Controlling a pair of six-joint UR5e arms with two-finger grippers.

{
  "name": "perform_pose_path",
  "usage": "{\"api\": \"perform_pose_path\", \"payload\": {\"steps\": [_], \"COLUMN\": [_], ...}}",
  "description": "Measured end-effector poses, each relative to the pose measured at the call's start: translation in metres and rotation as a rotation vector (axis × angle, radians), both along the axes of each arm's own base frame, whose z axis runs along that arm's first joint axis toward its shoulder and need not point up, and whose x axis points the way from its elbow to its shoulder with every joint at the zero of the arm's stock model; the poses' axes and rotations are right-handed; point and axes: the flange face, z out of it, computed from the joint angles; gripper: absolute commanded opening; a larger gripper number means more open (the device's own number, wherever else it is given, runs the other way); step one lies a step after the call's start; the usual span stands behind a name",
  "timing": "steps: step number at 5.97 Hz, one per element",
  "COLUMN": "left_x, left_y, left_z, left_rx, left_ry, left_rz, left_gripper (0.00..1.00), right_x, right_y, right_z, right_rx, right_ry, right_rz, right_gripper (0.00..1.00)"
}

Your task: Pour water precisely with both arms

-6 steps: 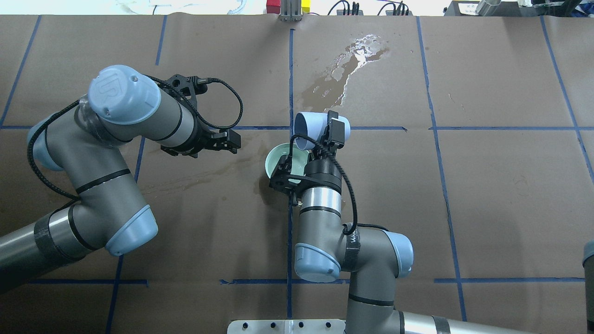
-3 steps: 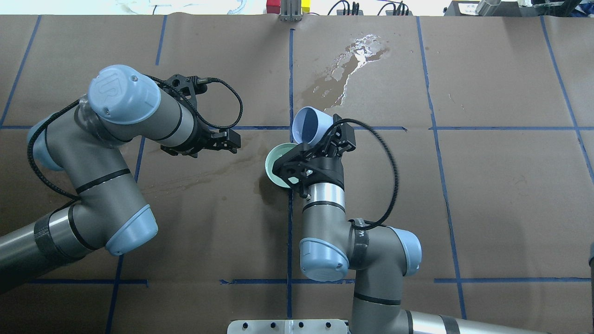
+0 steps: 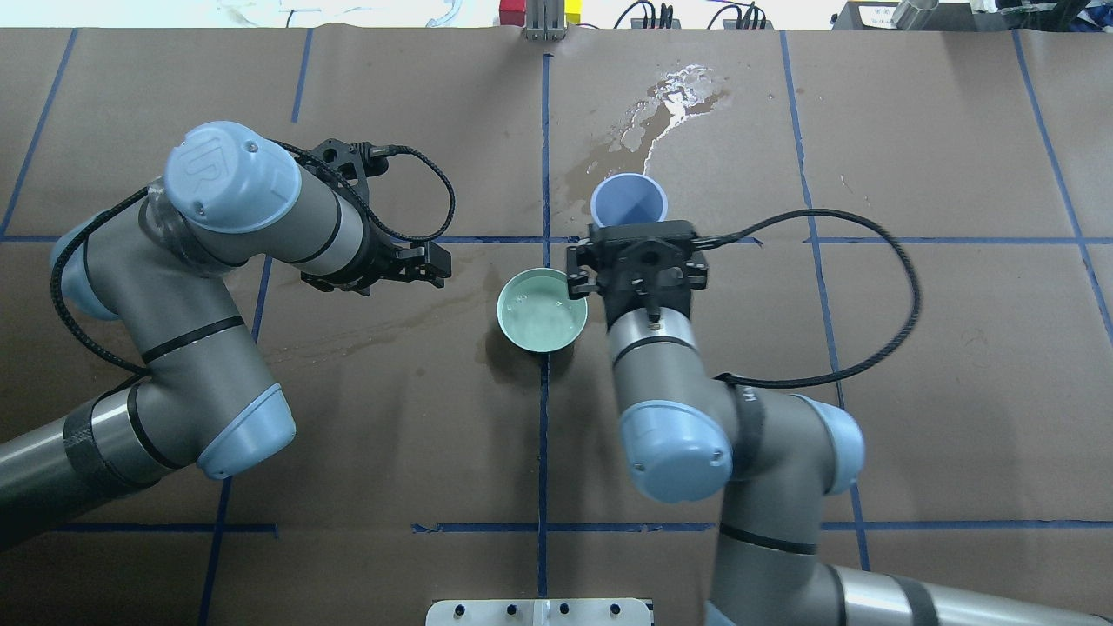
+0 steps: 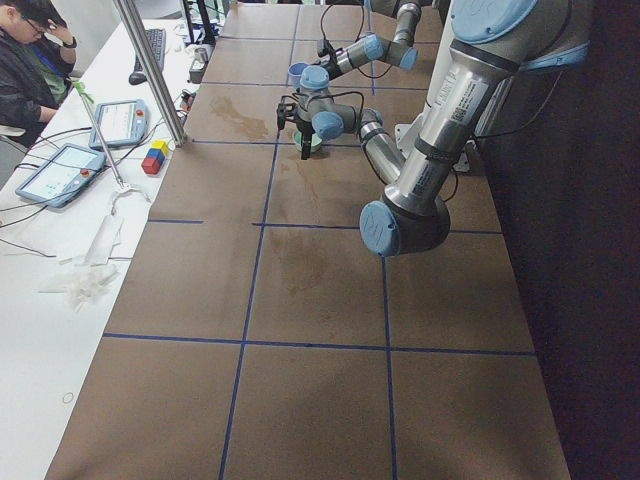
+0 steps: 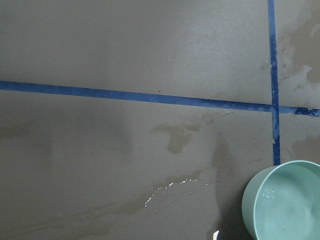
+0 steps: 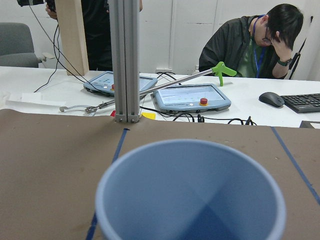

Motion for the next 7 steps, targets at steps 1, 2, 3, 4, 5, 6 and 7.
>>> {"api": "perform_pose_path", "payload": {"steps": [1,2,3,4,5,6,7], "left_x": [0.0,0.001,0.001,0.001,0.001,0.001,0.001], "left_y": [0.0,0.0,0.001,0.001,0.001,0.0,0.001], "left_z": [0.0,0.0,0.0,0.0,0.0,0.0,0.0], "left_rx": [0.0,0.0,-0.001,-0.001,-0.001,-0.001,-0.001], "left_ry": [0.0,0.0,0.0,0.0,0.0,-0.001,0.0], "left_rz": [0.0,0.001,0.001,0.001,0.0,0.0,0.001], "left_gripper": [1.0,1.0,1.0,1.0,1.0,1.0,1.0], "right_x": [0.029,0.063,0.1,0.13,0.149,0.161,0.172], "right_y": [0.0,0.003,0.008,0.011,0.011,0.008,0.006], "right_z": [0.041,0.094,0.147,0.196,0.244,0.291,0.332], "right_rx": [0.008,0.026,0.042,0.048,0.058,0.075,0.087], "right_ry": [-0.021,-0.023,-0.016,-0.012,-0.012,-0.002,0.016], "right_rz": [0.011,0.016,0.017,0.014,0.013,0.011,0.007], "right_gripper": [0.0,0.01,0.02,0.02,0.02,0.03,0.03]}}
